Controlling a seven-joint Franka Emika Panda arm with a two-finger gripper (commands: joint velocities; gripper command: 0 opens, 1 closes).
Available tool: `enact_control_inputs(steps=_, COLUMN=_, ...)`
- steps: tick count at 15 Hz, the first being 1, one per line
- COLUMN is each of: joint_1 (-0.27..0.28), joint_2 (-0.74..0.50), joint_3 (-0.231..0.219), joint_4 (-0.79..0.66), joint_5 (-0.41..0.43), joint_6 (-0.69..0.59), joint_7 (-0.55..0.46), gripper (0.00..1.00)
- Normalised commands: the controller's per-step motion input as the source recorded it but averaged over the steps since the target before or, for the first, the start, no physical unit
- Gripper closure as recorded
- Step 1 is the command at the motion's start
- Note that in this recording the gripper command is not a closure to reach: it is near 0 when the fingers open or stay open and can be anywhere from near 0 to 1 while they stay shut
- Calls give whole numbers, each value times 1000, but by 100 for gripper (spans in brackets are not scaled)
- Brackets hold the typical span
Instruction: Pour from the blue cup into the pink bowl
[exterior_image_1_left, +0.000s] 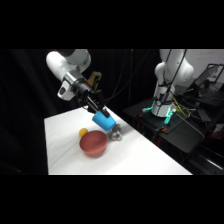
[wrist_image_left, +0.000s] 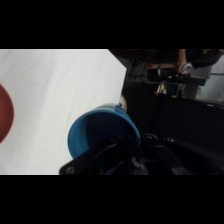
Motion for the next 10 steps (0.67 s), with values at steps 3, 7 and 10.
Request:
enact_control_inputs(steps=3, joint_1=272, joint_2=-674, joint_3=35, joint_4=-988, joint_5=-280, joint_6=978, joint_7=195, gripper=15)
enact_control_inputs(steps=7, joint_1=300, joint_2=-525, joint_3=-20, joint_4=-905, joint_5=-205, joint_6=1000, joint_7=329, gripper=15)
enact_control_inputs(steps=10, joint_1=72, joint_2=-319, joint_3=148, joint_4=-652, joint_5=-337, joint_6=879, joint_7=565, gripper=15)
